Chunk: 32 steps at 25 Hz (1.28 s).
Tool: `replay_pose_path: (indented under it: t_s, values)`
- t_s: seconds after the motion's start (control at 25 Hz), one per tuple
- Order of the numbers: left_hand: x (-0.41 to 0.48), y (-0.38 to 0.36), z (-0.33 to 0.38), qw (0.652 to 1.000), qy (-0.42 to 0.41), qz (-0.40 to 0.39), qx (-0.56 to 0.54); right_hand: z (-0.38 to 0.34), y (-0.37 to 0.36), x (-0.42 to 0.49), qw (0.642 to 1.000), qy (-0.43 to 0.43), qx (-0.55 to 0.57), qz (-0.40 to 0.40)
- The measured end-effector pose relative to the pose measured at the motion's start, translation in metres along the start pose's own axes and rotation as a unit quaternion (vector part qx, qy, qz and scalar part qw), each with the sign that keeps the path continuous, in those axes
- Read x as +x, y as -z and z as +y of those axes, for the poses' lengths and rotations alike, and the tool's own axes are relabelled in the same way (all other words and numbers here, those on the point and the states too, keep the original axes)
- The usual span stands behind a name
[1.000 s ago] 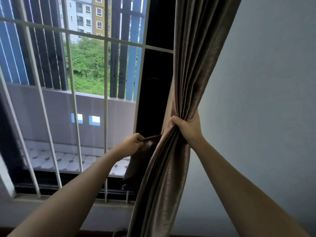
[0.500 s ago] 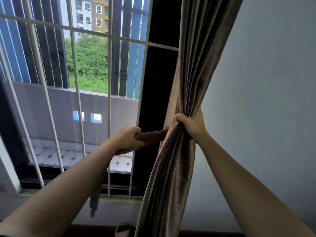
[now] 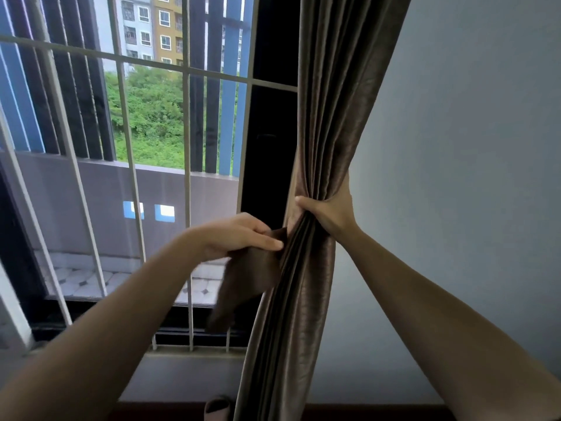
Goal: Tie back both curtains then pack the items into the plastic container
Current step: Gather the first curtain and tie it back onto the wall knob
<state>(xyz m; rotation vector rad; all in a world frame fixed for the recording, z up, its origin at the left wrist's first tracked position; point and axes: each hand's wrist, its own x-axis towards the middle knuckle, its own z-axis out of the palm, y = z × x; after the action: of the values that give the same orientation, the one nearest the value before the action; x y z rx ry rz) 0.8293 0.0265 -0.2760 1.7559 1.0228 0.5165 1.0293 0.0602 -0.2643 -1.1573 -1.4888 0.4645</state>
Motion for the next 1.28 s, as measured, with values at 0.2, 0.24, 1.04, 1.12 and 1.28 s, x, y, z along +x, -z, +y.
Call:
replay_pose_path:
  t_s: [0.2,0.24,1.04,1.12,1.28]
  values:
    - [0.012,-0.072,0.007,0.964,-0.069,0.186,-0.179,-0.048,-0.008,0.025,0.999,-0.003,-0.004,0.039]
    - [0.017,-0.079,0.004,0.955,-0.096,0.209,-0.189,-0.053,-0.008,0.028,0.999,-0.018,0.0,0.037]
    - [0.079,-0.121,0.001,0.893,-0.209,0.394,-0.064,-0.05,-0.002,0.042,0.988,-0.109,0.082,-0.076]
    - [0.081,-0.117,0.007,0.886,-0.168,0.409,-0.14,-0.049,-0.002,0.041,0.988,-0.105,0.08,-0.085]
    - [0.088,-0.111,0.022,0.852,-0.069,0.516,-0.056,-0.054,-0.007,0.037,0.989,-0.107,0.062,-0.085]
